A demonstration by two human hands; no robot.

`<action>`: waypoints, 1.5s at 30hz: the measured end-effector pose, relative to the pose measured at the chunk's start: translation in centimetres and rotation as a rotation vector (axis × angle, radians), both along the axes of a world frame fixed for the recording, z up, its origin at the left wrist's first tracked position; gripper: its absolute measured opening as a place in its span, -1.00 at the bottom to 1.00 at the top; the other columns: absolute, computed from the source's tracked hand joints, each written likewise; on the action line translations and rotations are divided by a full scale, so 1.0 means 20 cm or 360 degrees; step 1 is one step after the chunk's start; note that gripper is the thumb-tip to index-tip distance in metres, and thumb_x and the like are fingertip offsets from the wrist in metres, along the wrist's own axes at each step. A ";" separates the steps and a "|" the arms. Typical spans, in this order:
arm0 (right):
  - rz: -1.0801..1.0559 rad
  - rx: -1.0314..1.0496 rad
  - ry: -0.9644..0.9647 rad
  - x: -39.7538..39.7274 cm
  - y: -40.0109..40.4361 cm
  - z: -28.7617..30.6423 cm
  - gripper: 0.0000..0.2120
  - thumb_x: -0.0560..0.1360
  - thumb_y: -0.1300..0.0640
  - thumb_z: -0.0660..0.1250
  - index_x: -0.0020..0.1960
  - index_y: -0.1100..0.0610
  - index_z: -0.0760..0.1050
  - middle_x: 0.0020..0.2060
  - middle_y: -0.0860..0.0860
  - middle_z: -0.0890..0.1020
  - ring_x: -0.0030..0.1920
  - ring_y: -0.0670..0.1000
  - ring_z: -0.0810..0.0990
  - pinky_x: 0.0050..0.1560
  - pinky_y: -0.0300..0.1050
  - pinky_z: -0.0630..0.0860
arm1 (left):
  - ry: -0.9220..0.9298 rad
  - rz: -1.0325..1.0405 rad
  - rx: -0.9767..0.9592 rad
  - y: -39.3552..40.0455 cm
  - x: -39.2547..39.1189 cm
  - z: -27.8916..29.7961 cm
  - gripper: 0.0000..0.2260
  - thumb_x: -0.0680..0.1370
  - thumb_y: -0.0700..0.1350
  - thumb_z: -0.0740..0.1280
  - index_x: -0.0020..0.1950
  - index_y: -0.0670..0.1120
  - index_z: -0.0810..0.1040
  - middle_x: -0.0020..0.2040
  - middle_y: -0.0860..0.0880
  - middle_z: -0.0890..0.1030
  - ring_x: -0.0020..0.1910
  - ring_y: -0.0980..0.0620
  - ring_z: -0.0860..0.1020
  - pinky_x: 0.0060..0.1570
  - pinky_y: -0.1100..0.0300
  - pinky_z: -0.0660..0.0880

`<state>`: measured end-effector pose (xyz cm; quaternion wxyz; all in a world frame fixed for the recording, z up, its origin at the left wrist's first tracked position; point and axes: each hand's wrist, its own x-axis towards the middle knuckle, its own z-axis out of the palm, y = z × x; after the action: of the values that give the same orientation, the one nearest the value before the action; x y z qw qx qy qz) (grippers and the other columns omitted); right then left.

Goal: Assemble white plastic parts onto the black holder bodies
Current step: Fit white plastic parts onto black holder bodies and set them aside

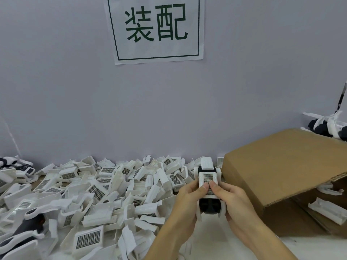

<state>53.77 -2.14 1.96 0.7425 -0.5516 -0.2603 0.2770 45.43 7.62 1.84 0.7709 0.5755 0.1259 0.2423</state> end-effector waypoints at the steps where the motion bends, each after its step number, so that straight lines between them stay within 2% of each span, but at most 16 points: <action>1: -0.0025 -0.0014 -0.0029 0.00 0.00 -0.01 -0.82 0.57 0.14 0.34 0.09 0.12 0.69 -0.04 0.14 0.74 0.02 0.11 0.73 -0.02 0.00 0.64 | -0.0006 -0.0001 0.0036 0.00 0.00 -0.01 -0.76 0.67 -0.18 0.25 0.25 -0.20 0.63 0.11 -0.25 0.69 0.14 -0.22 0.66 0.04 -0.04 0.61; 4: -0.0122 -0.0060 -0.0125 0.01 0.01 -0.02 -0.82 0.59 0.14 0.33 0.12 0.12 0.68 -0.06 0.09 0.75 0.00 0.08 0.73 -0.09 -0.06 0.64 | -0.0006 0.0038 0.0147 -0.01 0.01 -0.02 -0.77 0.69 -0.21 0.22 0.25 -0.20 0.62 0.10 -0.26 0.69 0.13 -0.23 0.66 0.05 -0.04 0.62; 11: -0.0156 -0.0077 -0.0188 0.02 0.02 -0.02 -0.83 0.60 0.15 0.32 0.09 0.09 0.68 -0.06 0.07 0.75 0.01 0.06 0.73 0.10 0.06 0.62 | 0.0024 0.0098 0.0241 -0.02 0.00 -0.01 -0.77 0.69 -0.22 0.23 0.26 -0.17 0.62 0.11 -0.22 0.70 0.15 -0.18 0.66 0.22 -0.13 0.57; 15: -0.0185 -0.0078 -0.0202 0.01 0.02 -0.03 -0.84 0.56 0.08 0.37 0.09 0.03 0.69 -0.08 0.01 0.76 -0.01 -0.01 0.73 -0.07 -0.14 0.64 | 0.0000 0.0138 0.0102 -0.03 0.01 -0.01 -0.76 0.67 -0.19 0.26 0.31 -0.15 0.59 0.16 -0.23 0.68 0.18 -0.17 0.65 0.20 -0.10 0.58; 18: -0.0293 -0.0151 -0.0408 -0.01 0.02 -0.04 -0.84 0.54 0.06 0.42 0.11 -0.04 0.66 -0.05 -0.13 0.75 0.01 -0.17 0.70 -0.01 -0.26 0.58 | -0.0094 0.0188 -0.0084 -0.03 0.01 -0.01 -0.74 0.66 -0.17 0.28 0.33 -0.17 0.54 0.14 -0.24 0.69 0.14 -0.21 0.67 0.09 -0.09 0.63; 22: -0.0336 -0.0334 -0.0687 -0.04 0.03 -0.04 -0.51 0.46 -0.01 0.51 0.36 -0.03 0.51 0.22 -0.20 0.60 0.29 -0.19 0.52 0.34 -0.10 0.48 | -0.0254 0.0172 -0.0502 -0.01 0.01 0.02 -0.73 0.69 -0.12 0.21 0.35 -0.18 0.51 0.13 -0.21 0.70 0.08 -0.17 0.70 -0.14 0.05 0.66; 25: -0.0297 -0.0400 -0.0870 -0.06 0.04 -0.05 -0.31 0.42 -0.08 0.54 0.47 -0.06 0.36 0.32 -0.20 0.50 0.37 -0.19 0.43 0.43 -0.07 0.39 | -0.0319 0.0170 -0.0733 -0.01 0.00 0.03 -0.72 0.72 -0.16 0.13 0.37 -0.18 0.51 0.14 -0.21 0.70 0.08 -0.13 0.70 -0.16 0.11 0.66; 28: -0.0455 -0.0478 -0.1042 -0.06 0.04 -0.06 -0.25 0.41 -0.12 0.52 0.52 -0.04 0.31 0.27 -0.19 0.48 0.31 -0.19 0.44 0.32 -0.20 0.41 | -0.0314 0.0091 -0.0700 -0.02 0.00 0.04 -0.71 0.72 -0.19 0.11 0.32 -0.20 0.56 0.16 -0.24 0.68 0.13 -0.20 0.68 -0.05 -0.03 0.67; 31: -0.0641 -0.0493 -0.1182 -0.06 0.04 -0.06 -0.38 0.45 -0.12 0.48 0.45 -0.03 0.40 0.14 -0.21 0.53 0.15 -0.23 0.52 0.05 -0.38 0.44 | -0.0228 0.0063 -0.0520 -0.01 0.00 0.05 -0.72 0.70 -0.15 0.17 0.24 -0.20 0.62 0.18 -0.26 0.67 0.09 -0.21 0.67 -0.05 -0.04 0.63; 33: -0.0696 -0.0476 -0.1212 -0.06 0.04 -0.06 -0.44 0.48 -0.12 0.42 0.44 0.00 0.43 0.16 -0.14 0.58 0.16 -0.18 0.55 0.06 -0.32 0.49 | -0.0170 0.0149 -0.0438 0.01 0.00 0.05 -0.74 0.69 -0.16 0.21 0.16 -0.22 0.67 0.14 -0.26 0.69 0.03 -0.16 0.68 -0.05 0.01 0.61; 34: -0.0723 -0.0437 -0.1172 -0.06 0.04 -0.06 -0.47 0.50 -0.10 0.40 0.42 0.03 0.46 0.15 -0.11 0.61 0.14 -0.18 0.58 0.07 -0.29 0.53 | -0.0152 0.0208 -0.0410 0.02 -0.01 0.05 -0.74 0.69 -0.18 0.21 0.13 -0.23 0.68 0.10 -0.24 0.70 0.04 -0.13 0.69 -0.01 0.04 0.61; 36: -0.0763 -0.0324 -0.1005 -0.05 0.04 -0.05 -0.60 0.53 -0.06 0.37 0.32 0.05 0.53 0.03 -0.14 0.66 -0.03 -0.30 0.61 -0.11 -0.47 0.49 | -0.0094 0.0367 -0.0334 0.03 -0.01 0.05 -0.77 0.68 -0.23 0.22 0.09 -0.25 0.67 0.01 -0.19 0.73 0.04 -0.09 0.71 0.06 0.08 0.61; 38: -0.0792 -0.0314 -0.0863 -0.03 0.04 -0.05 -0.72 0.56 -0.05 0.32 0.23 0.01 0.57 -0.14 -0.19 0.67 -0.11 -0.34 0.59 -0.22 -0.48 0.45 | -0.0035 0.0612 -0.0215 0.04 -0.01 0.05 -0.79 0.66 -0.29 0.23 0.02 -0.26 0.67 -0.10 -0.16 0.74 -0.09 -0.05 0.73 -0.03 0.12 0.63; 40: -0.0711 -0.0196 -0.0573 -0.02 0.03 -0.03 -0.83 0.61 -0.02 0.27 0.06 0.00 0.61 -0.29 -0.15 0.65 -0.25 -0.25 0.63 -0.32 -0.41 0.47 | -0.0012 0.0906 -0.0062 0.05 -0.01 0.04 -0.76 0.63 -0.34 0.23 -0.10 -0.20 0.67 -0.22 -0.10 0.71 -0.25 0.00 0.68 -0.14 0.15 0.64; 42: -0.0546 -0.0046 -0.0169 -0.01 0.01 0.01 -0.75 0.64 0.03 0.25 -0.16 0.03 0.58 -0.36 0.08 0.55 -0.39 -0.10 0.64 -0.43 -0.28 0.55 | -0.0018 0.1098 0.0054 0.06 -0.01 0.05 -0.74 0.61 -0.35 0.23 -0.12 -0.11 0.66 -0.26 0.05 0.66 -0.23 0.02 0.63 -0.09 0.08 0.63; 45: -0.0331 -0.0007 0.0301 0.00 -0.01 0.04 -0.77 0.62 -0.04 0.24 -0.06 0.02 0.61 -0.34 0.13 0.50 -0.31 0.12 0.56 -0.48 -0.08 0.56 | -0.0095 0.1118 0.0063 0.05 -0.03 0.07 -0.75 0.64 -0.25 0.25 0.05 0.02 0.67 -0.03 0.19 0.66 -0.02 0.21 0.62 -0.08 0.29 0.53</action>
<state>53.68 -2.38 2.73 0.7872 -0.5487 -0.1300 0.2498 44.76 8.72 3.22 0.6325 0.5047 0.2888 0.5117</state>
